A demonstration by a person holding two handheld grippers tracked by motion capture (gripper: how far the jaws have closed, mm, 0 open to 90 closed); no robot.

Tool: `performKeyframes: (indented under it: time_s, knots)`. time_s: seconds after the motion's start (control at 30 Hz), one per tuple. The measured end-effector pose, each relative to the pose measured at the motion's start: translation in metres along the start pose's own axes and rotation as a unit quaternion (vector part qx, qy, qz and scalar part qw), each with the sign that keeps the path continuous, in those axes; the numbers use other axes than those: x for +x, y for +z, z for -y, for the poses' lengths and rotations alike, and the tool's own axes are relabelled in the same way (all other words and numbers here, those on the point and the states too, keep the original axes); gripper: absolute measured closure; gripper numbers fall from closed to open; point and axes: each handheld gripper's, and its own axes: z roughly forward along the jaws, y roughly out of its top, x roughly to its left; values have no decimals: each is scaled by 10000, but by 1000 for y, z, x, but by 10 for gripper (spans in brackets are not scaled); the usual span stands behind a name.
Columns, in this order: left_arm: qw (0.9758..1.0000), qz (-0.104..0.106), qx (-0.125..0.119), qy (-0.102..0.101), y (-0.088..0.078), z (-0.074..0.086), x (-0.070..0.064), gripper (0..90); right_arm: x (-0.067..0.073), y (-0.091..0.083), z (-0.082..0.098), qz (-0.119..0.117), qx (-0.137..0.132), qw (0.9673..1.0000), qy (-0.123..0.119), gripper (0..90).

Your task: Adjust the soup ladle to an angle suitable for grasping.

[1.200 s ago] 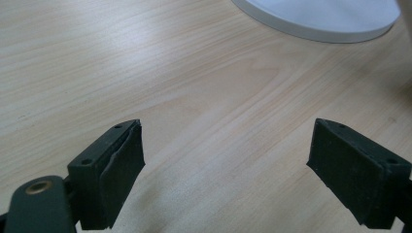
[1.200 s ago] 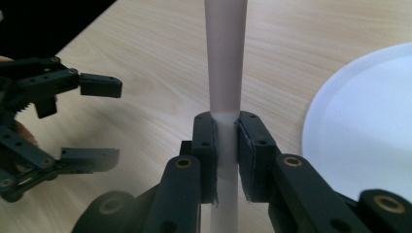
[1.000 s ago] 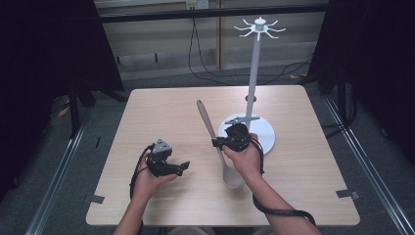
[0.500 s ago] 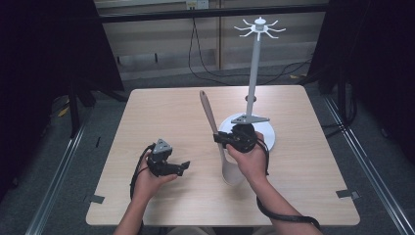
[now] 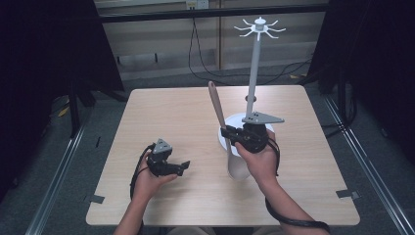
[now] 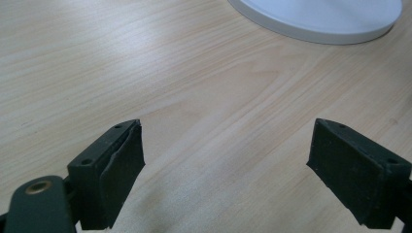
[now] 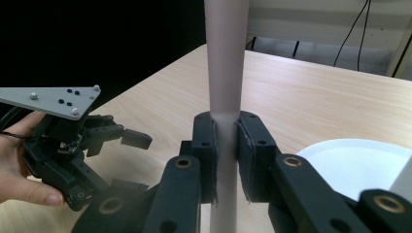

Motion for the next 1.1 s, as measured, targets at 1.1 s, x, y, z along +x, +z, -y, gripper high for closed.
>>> performKeyframes:
  time_s: [1.1]
  knots:
    - [10000,-33,-33,47,0,-1,-1,124,-24,-53,-9,252,-318,9992,-71,786]
